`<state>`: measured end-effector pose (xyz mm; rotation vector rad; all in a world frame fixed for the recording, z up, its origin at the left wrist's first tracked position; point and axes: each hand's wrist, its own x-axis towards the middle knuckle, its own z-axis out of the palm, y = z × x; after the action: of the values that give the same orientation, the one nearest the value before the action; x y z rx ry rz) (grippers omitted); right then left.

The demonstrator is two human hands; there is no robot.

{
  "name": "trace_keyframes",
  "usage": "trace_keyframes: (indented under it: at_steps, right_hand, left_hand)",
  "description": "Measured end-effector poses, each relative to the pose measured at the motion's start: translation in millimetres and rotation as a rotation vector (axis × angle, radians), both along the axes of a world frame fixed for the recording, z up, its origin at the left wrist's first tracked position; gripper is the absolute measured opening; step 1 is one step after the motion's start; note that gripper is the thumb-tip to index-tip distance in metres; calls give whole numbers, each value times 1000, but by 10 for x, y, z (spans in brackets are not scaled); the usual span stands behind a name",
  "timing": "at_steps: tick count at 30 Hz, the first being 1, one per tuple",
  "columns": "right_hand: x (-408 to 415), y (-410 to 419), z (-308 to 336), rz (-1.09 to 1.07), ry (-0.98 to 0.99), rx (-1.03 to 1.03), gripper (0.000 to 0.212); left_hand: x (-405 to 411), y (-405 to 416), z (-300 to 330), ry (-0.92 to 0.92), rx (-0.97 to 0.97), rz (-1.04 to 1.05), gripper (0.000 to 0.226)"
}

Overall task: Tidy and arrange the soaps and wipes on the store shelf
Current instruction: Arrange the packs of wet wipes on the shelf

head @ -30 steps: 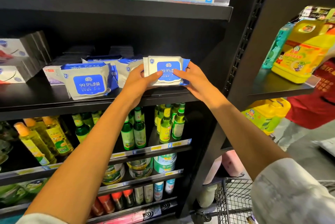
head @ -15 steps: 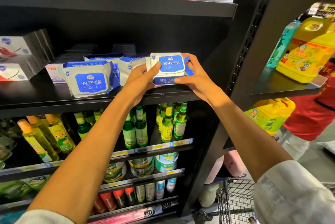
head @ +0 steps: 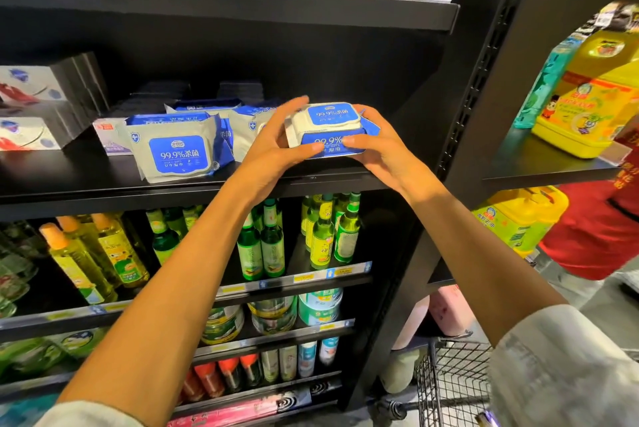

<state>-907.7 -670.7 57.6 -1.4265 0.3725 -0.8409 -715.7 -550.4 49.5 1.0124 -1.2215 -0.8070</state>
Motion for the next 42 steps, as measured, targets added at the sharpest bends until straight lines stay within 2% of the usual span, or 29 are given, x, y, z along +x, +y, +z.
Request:
trace_keyframes:
  at_steps: [4, 7, 10, 14, 18, 22, 26, 29, 35, 38, 42]
  right_hand:
    - [2, -13, 5, 4, 11, -9, 56]
    - [5, -40, 4, 35, 14, -5, 74]
    - [10, -63, -1, 60, 54, -86, 92]
    - [8, -47, 21, 119, 117, -192, 102]
    - [0, -15, 11, 78, 99, -209, 88]
    - [-21, -9, -16, 2, 28, -165, 69]
    - [-34, -14, 0, -4, -5, -68, 64]
    - [-38, 10, 17, 4, -5, -24, 56]
    - [-31, 51, 48, 4, 59, -19, 56]
    - [-20, 85, 61, 5, 59, 2, 59]
    - [-25, 74, 52, 14, 34, -15, 53]
  left_hand:
    - [0, 6, -16, 20, 1, 57, 57]
    - [-11, 3, -4, 48, 1, 70, 54]
    - [-24, 1, 9, 73, 15, 87, 52]
    - [-45, 8, 14, 100, 16, 96, 51]
    - [-46, -3, 16, 52, 36, 84, 52]
    - [-41, -14, 25, 28, 64, 23, 63]
    - [-6, -41, 7, -129, 68, 34, 77]
    - [17, -50, -17, -160, 75, 49, 86]
    - [-11, -26, -38, -200, -27, 130, 60]
    - [-41, -5, -21, -161, -19, 152, 52]
    - [-68, 20, 3, -119, 6, 155, 47]
